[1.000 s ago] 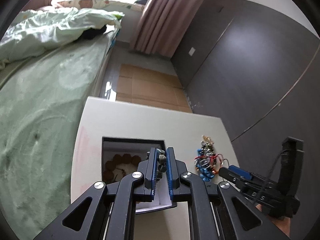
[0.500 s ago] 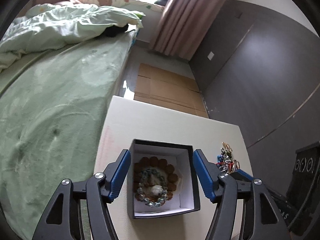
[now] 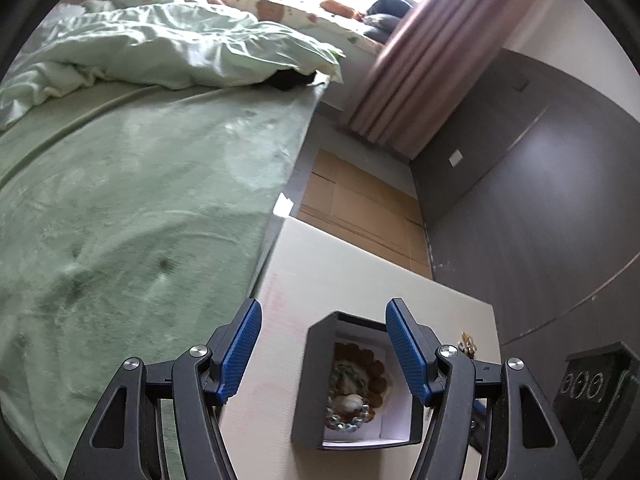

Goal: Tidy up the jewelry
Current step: 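Lower the silver bangle into the black box and open the right gripper, then reach the left gripper to the pile and grasp the blue bead bracelet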

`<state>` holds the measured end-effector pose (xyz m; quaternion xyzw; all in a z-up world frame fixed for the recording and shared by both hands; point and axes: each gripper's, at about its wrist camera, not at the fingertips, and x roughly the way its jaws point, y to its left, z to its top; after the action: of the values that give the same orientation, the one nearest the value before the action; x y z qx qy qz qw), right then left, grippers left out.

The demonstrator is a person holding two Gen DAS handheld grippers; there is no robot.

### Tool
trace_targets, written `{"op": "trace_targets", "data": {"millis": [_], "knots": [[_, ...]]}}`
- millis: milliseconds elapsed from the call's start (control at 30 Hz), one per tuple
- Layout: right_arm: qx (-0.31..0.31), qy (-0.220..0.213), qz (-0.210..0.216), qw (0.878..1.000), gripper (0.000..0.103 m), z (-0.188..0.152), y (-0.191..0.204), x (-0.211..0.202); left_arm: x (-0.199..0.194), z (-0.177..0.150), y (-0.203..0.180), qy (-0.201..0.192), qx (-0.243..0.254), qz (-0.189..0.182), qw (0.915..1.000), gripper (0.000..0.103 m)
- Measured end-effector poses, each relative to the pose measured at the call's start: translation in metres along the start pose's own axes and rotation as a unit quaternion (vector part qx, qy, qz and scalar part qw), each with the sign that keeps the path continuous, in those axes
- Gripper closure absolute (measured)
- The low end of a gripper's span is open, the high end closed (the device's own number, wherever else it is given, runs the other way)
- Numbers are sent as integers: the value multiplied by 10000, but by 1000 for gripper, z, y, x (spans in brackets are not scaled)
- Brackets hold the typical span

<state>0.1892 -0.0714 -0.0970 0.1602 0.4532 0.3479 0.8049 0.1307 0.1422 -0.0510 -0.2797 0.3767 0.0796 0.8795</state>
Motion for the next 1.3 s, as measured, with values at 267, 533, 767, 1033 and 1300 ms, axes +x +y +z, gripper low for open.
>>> {"op": "trace_targets", "data": {"millis": [267, 533, 767, 1033, 1300], "knots": [[203, 311, -134, 9992, 41, 0, -6, 18, 3, -1, -1, 74, 26, -3, 10000, 37], [323, -87, -334, 9989, 40, 3, -27, -26, 8, -7, -17, 187, 246, -127, 9994, 37], [528, -342, -653, 9959, 40, 5, -56, -64, 16, -20, -48, 330, 629, -261, 9971, 37], [823, -350, -1026, 9907, 40, 4, -91, -89, 31, -36, -83, 539, 953, -474, 9929, 37], [1374, -389, -1298, 9812, 40, -1, -126, -108, 48, -60, -125, 780, 1319, -878, 9843, 38]]}}
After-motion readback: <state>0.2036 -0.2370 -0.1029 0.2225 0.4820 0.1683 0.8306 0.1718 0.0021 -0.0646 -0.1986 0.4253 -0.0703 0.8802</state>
